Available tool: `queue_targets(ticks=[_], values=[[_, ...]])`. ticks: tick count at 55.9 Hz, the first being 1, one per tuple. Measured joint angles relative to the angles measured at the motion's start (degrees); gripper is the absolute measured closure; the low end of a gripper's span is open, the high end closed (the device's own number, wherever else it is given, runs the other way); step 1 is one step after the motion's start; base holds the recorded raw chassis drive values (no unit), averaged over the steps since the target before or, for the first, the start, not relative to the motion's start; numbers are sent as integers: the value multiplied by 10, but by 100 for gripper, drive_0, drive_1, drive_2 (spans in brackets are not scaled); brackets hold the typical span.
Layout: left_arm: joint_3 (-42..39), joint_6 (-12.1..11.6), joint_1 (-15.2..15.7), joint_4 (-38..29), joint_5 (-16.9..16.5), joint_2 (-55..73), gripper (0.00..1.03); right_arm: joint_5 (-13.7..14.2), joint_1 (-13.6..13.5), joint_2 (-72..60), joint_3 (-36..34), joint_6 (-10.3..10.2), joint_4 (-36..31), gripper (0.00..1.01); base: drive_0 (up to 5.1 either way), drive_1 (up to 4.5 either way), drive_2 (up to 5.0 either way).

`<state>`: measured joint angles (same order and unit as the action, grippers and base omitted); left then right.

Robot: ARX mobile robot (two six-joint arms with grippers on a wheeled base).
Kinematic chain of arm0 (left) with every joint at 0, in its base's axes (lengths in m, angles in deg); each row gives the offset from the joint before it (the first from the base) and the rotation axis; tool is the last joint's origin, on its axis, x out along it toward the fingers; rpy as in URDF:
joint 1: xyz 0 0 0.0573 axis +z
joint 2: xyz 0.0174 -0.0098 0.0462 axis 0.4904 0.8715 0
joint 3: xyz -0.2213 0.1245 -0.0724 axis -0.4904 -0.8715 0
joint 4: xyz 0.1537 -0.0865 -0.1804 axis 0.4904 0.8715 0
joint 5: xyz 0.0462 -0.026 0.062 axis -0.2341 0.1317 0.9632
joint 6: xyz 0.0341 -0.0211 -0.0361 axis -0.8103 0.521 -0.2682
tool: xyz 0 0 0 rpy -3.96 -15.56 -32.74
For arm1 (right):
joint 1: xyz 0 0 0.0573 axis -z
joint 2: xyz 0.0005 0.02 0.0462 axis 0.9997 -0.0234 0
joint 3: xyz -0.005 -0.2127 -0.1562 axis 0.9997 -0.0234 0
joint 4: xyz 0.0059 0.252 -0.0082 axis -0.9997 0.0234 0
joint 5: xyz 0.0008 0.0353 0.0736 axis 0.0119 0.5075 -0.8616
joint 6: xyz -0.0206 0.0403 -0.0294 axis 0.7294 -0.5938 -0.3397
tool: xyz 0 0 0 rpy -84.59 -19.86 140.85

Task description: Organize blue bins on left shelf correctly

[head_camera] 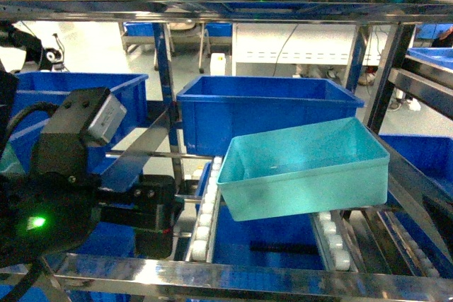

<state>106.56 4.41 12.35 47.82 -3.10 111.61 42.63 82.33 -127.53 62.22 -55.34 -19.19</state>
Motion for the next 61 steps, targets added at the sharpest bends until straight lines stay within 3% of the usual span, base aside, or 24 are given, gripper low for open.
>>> queue_targets(ticks=[6, 12, 15, 22, 27, 32, 40, 42, 44, 49, 57, 61], values=[[-34, -19, 4, 16, 0, -70, 5, -2, 12, 115, -38, 3, 67, 3, 0, 0, 0], [-73, -21, 22, 97, 5, -213, 5, 8, 57, 319, -40, -1, 243, 3, 0, 0, 0], [-78, -21, 26, 136, 10, -275, 5, 13, 63, 401, -31, -3, 327, 3, 0, 0, 0], [-85, -18, 25, 235, 54, -422, 5, 13, 77, 572, 13, -14, 501, 3, 0, 0, 0], [-85, -16, 17, 268, 86, -483, 5, 12, 91, 619, 28, -16, 562, 3, 0, 0, 0], [-85, -6, 14, 286, 119, -526, 5, 15, 110, 638, 36, -15, 596, 3, 0, 0, 0], [-85, 15, 23, 283, 110, -534, 5, 24, 117, 640, 42, -15, 601, 3, 0, 0, 0], [-110, 3, 16, 198, 139, -533, 10, 22, 117, 640, 41, -18, 592, 4, 0, 0, 0], [-139, -18, 17, 125, 174, -543, 17, 7, 119, 641, 30, -26, 544, 10, 0, 0, 0], [-206, -61, 44, 21, 188, -581, 37, 48, 65, 675, 0, -42, 513, 30, 0, 0, 0], [-227, -79, 74, 19, 162, -622, 64, 54, 64, 695, -28, -46, 517, 58, 0, 0, 0], [-245, -82, 90, 33, 144, -647, 82, 54, 63, 716, -42, -47, 521, 77, 0, 0, 0]])
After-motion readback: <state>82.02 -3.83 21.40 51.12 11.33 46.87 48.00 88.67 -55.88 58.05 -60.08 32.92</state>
